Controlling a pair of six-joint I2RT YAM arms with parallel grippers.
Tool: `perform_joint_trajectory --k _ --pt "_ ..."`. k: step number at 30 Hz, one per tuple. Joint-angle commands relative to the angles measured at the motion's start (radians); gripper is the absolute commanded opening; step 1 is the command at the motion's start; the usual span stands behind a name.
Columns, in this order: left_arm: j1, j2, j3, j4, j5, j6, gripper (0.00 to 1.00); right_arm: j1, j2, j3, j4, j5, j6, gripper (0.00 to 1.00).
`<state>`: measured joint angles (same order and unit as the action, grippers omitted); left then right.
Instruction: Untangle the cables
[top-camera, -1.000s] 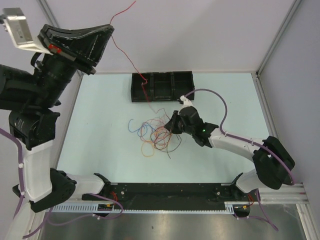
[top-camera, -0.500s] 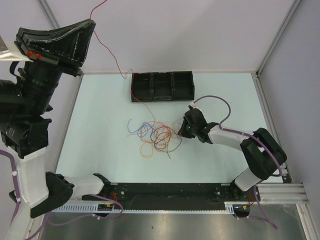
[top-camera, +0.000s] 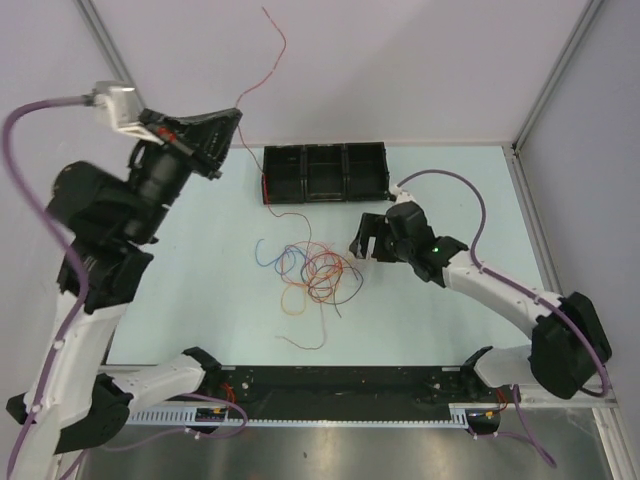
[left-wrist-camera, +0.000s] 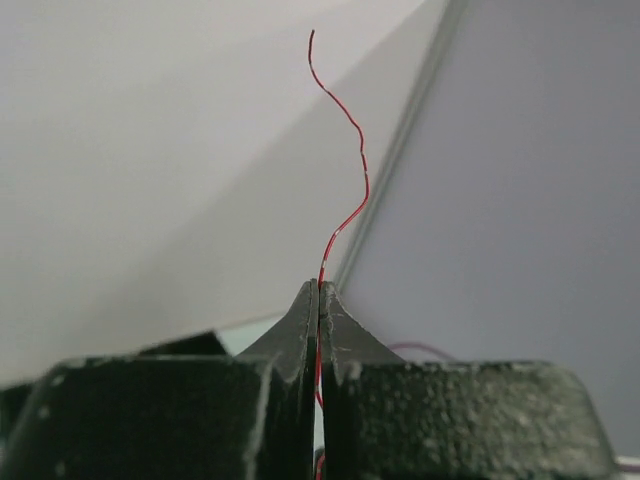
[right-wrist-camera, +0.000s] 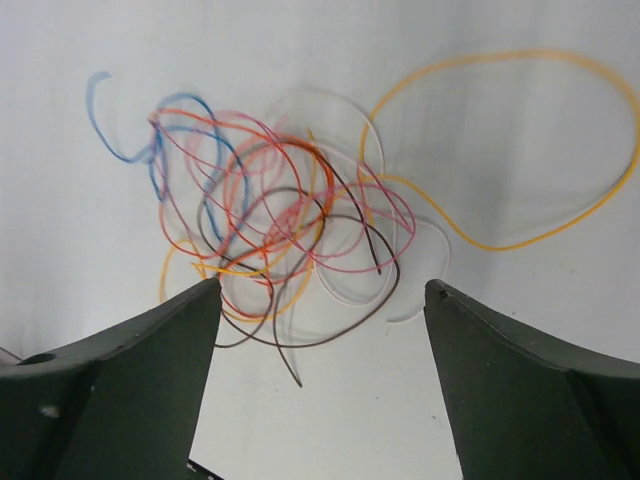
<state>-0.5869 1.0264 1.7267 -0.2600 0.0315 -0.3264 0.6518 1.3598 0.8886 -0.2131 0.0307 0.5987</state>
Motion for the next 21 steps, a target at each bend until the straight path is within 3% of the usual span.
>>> perform_joint_trajectory --k 1,4,8,11,21 --pt "0.001 0.047 -0.026 -0.191 -0.334 -0.175 0.0 0.008 -0.117 0.096 -0.118 0.07 -0.129 0.91" --pt "0.044 0.099 0.017 -0.361 -0.406 -0.305 0.0 0.025 -0.185 0.121 -0.14 0.083 -0.163 0.94" --pt "0.21 0.113 -0.051 -0.381 -0.19 -0.428 0.0 0.074 -0.26 0.135 -0.141 0.109 -0.186 0.96" --pt "0.269 0.136 -0.078 -0.383 -0.107 -0.479 0.0 0.123 -0.303 0.136 -0.105 0.107 -0.189 0.96" --pt "0.274 0.185 -0.03 -0.505 -0.114 -0.611 0.0 0.224 -0.214 0.142 0.175 0.043 -0.212 0.96"
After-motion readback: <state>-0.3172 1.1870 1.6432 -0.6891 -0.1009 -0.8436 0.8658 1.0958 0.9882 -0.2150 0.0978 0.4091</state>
